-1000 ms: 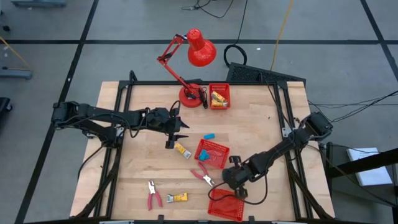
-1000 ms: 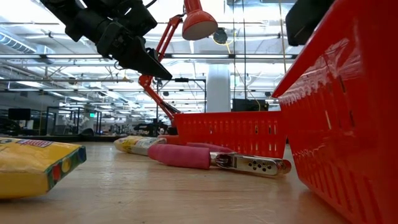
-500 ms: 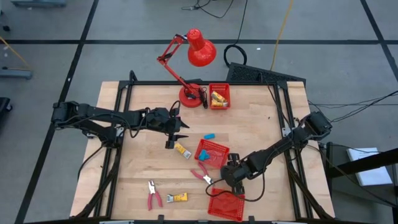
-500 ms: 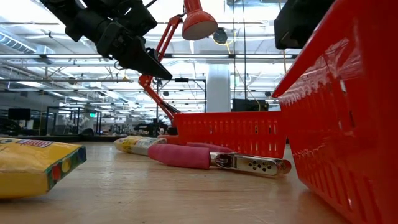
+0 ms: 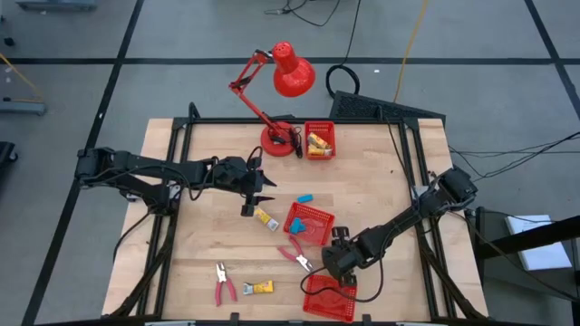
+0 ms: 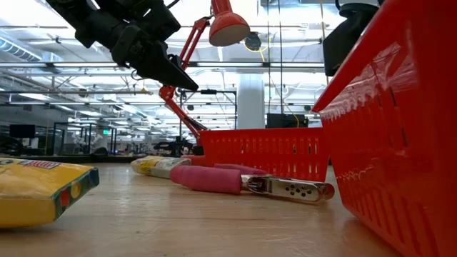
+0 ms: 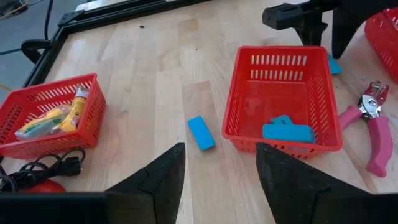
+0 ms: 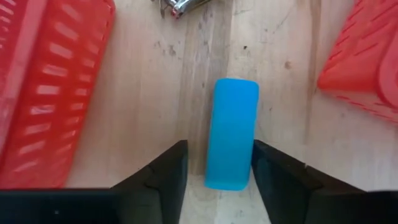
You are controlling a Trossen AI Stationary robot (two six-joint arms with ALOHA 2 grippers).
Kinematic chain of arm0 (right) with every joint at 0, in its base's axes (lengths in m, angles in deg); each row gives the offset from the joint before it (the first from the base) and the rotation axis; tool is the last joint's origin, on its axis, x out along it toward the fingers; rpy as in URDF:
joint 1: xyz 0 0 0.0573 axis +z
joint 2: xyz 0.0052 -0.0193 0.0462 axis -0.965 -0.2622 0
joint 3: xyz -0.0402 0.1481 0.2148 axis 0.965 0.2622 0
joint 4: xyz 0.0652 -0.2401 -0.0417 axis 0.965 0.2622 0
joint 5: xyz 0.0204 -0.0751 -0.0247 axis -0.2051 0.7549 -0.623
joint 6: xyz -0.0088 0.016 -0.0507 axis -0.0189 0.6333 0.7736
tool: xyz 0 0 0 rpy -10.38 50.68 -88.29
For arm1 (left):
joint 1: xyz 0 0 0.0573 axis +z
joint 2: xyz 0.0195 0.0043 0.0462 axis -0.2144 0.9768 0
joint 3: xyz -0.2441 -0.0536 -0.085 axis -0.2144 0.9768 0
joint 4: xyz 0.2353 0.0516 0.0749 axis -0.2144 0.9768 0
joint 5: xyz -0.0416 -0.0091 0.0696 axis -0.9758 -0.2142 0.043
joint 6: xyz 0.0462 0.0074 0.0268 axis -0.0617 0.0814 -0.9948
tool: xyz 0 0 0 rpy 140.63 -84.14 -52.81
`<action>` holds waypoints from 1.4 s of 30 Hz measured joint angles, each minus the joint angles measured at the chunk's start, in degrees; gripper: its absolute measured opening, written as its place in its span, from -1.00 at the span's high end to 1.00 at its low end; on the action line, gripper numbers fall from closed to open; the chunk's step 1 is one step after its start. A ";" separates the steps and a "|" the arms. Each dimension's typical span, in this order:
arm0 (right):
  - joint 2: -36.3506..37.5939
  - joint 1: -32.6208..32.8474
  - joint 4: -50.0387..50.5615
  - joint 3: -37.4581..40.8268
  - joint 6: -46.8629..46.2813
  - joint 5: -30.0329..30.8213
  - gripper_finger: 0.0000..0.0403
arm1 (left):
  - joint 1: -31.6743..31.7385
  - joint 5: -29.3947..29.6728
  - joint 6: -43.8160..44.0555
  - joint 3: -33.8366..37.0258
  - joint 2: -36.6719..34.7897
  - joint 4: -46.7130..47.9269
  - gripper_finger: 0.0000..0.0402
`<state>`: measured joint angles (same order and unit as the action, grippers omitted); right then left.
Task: Pick & Place School Supplies
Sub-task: Put the blue eraser into the middle red basket
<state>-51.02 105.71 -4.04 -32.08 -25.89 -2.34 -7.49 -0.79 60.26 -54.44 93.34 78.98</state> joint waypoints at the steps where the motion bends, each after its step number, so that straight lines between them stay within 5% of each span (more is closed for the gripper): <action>1: -0.02 0.00 0.06 0.02 0.14 0.22 0.28 | 0.00 0.00 0.00 0.00 -0.02 0.02 0.02; 7: -0.07 0.10 0.45 0.09 0.35 1.17 0.80 | 0.00 0.00 0.03 0.00 -0.01 0.01 0.02; 23: 6.39 2.98 10.93 0.43 -6.78 15.10 0.80 | 0.00 -0.02 0.35 0.00 -0.02 -1.16 0.02; 32: 11.98 3.25 16.14 0.39 -9.32 17.97 0.80 | 0.00 -0.02 0.35 0.00 -0.02 -1.07 0.02; 42: 15.32 -0.65 8.18 0.31 0.14 20.48 0.80 | 0.00 0.00 0.35 0.00 -0.02 -1.07 0.02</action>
<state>-35.70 105.06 4.13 -31.77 -25.74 18.13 -7.49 -0.79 60.61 -54.44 93.32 77.91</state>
